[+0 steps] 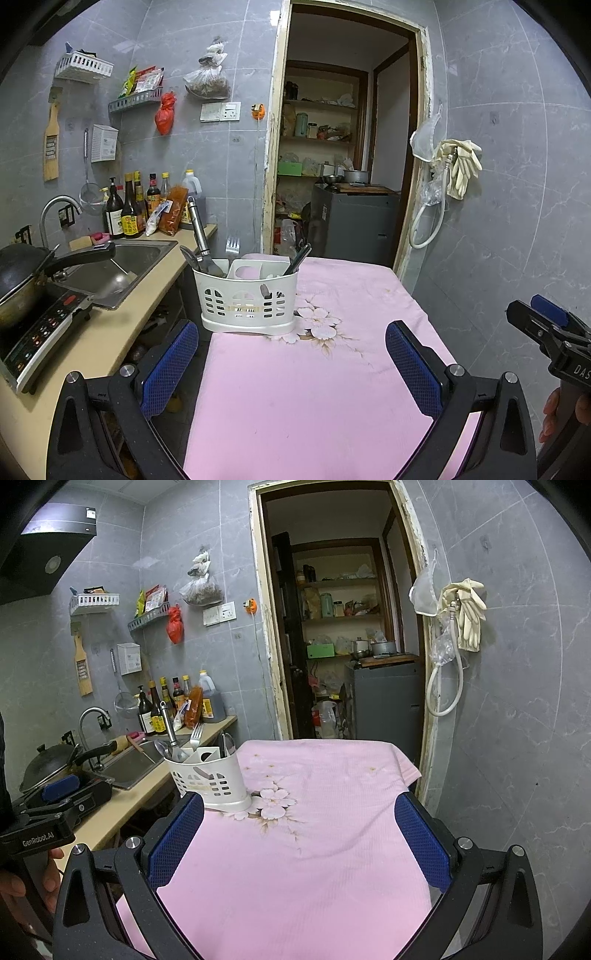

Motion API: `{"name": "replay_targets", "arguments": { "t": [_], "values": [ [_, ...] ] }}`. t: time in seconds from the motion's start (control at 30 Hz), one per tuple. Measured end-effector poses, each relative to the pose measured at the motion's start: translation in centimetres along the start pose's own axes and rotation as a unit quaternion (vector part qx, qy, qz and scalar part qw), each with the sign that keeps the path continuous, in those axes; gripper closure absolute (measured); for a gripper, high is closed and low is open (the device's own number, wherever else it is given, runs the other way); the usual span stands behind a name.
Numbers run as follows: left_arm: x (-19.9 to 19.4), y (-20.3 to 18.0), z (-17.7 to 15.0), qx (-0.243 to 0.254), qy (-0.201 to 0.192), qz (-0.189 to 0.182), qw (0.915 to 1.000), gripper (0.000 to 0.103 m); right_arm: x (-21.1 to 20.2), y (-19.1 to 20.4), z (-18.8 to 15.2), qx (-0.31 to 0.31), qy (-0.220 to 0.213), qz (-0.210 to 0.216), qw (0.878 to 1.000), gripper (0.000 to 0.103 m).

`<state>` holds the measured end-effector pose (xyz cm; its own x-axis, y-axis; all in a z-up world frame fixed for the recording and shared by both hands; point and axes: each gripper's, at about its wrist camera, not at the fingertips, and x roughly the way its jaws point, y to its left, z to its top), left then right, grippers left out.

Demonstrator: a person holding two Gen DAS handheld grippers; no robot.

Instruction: Organize utensils

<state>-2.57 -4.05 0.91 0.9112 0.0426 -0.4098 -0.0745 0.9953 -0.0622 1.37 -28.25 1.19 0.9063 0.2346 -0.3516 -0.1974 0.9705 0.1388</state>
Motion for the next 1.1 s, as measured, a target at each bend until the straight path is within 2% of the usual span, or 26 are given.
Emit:
{"name": "replay_targets", "arguments": {
  "t": [1.1],
  "values": [
    [2.0, 0.1, 0.3, 0.004, 0.004, -0.005, 1.0, 0.001, 1.4, 0.5, -0.3, 0.002, 0.008, -0.002, 1.0, 0.002]
  ]
}}
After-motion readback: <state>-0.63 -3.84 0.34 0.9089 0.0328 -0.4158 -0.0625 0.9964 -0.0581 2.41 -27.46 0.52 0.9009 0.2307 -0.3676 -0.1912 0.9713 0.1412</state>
